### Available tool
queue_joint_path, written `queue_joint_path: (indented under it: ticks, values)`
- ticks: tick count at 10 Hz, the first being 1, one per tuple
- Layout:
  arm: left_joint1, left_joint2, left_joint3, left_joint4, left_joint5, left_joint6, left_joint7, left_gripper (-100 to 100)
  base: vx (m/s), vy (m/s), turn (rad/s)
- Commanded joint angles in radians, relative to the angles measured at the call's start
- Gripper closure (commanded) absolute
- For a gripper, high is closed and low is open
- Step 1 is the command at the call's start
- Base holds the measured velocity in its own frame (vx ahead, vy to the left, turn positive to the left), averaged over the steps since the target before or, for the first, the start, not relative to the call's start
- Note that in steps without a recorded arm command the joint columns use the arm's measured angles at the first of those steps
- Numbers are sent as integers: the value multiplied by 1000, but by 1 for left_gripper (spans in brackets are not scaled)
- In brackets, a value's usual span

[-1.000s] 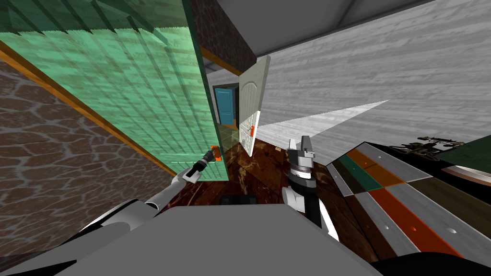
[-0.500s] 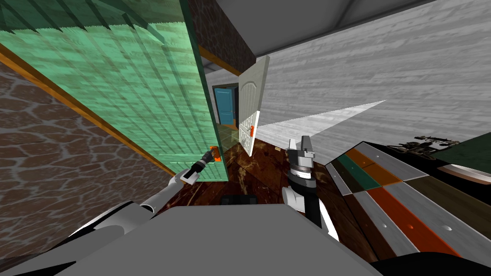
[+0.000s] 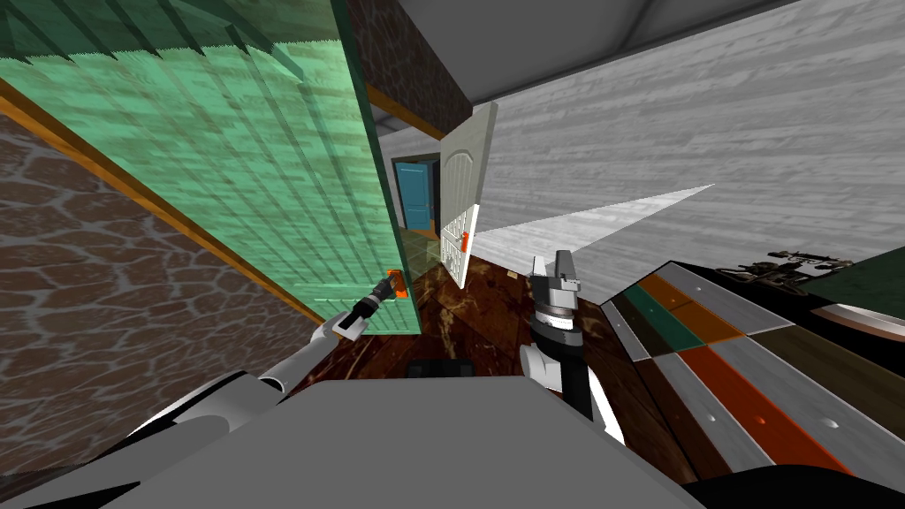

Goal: Pull the door open

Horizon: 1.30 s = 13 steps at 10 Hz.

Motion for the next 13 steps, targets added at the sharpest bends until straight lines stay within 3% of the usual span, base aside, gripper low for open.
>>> queue_joint_path:
  ticks: [1, 10, 11, 13]
  values:
    - [20, 27, -12, -14, 1, -22, 22, 100, -7, -13, -34]
    - [20, 27, -12, -14, 1, -22, 22, 100, -1, -2, -4]
    - [42, 52, -20, -29, 1, -42, 40, 100, -7, -11, -30]
    - [42, 52, -20, -29, 1, -42, 40, 100, 0, 0, 0]
